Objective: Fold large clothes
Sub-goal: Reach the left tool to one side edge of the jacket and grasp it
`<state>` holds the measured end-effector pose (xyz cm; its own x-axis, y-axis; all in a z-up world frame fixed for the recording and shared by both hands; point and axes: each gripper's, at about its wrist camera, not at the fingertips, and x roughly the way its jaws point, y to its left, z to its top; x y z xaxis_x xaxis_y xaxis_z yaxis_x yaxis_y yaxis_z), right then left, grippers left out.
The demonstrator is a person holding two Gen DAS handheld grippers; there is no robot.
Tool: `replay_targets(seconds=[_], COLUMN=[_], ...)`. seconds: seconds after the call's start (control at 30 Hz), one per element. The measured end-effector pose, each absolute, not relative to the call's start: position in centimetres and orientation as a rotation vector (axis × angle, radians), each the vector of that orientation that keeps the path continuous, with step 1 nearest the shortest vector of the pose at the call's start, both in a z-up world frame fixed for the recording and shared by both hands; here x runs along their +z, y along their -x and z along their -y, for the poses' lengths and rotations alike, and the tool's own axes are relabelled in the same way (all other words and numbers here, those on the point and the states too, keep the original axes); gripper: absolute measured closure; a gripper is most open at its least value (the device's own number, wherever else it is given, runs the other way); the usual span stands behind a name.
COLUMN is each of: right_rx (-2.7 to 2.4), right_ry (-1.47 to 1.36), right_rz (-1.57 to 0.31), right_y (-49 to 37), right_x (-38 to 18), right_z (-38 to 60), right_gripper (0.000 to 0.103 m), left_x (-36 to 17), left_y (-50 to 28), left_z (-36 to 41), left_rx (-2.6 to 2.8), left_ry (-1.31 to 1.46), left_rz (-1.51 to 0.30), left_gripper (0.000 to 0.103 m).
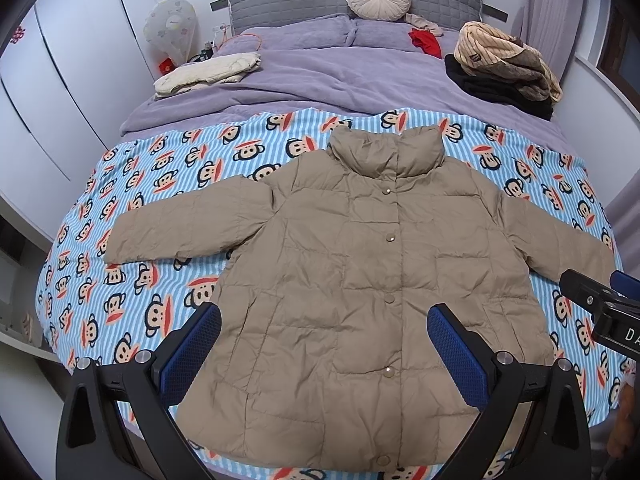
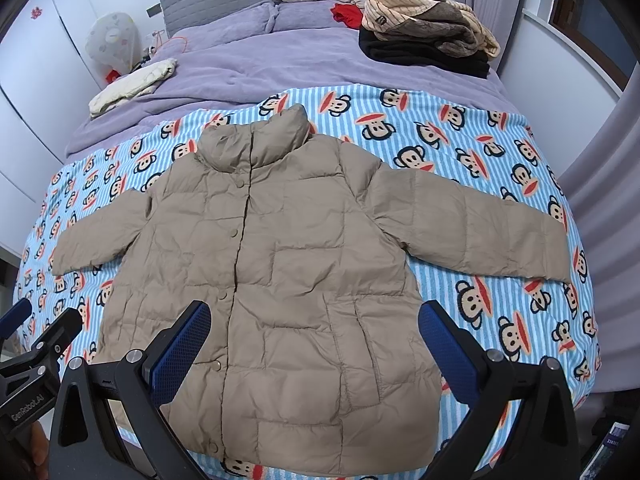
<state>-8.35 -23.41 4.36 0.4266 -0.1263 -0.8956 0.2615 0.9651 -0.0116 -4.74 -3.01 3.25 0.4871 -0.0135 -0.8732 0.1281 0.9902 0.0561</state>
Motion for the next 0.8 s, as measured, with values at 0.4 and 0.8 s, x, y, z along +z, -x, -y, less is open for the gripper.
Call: replay_targets(seconds=[0.4, 0.8], right_rx=[-0.248, -0.255], right_ry=[-0.14, -0.197], right_rz=[-1.115, -1.152], right_y=[8.5, 6.1], right_x=[4.0, 1.6], right_z=[23.2, 21.4], right_gripper=[0.0, 0.0], left_x=[2.6, -0.5], left_y=[4.1, 0.8], left_z=[2.8, -1.6], left_rx=[-0.112, -0.14], left_ry=[-0.118, -0.047], left_rz=[-1.078, -1.155], left_gripper=[0.0, 0.0])
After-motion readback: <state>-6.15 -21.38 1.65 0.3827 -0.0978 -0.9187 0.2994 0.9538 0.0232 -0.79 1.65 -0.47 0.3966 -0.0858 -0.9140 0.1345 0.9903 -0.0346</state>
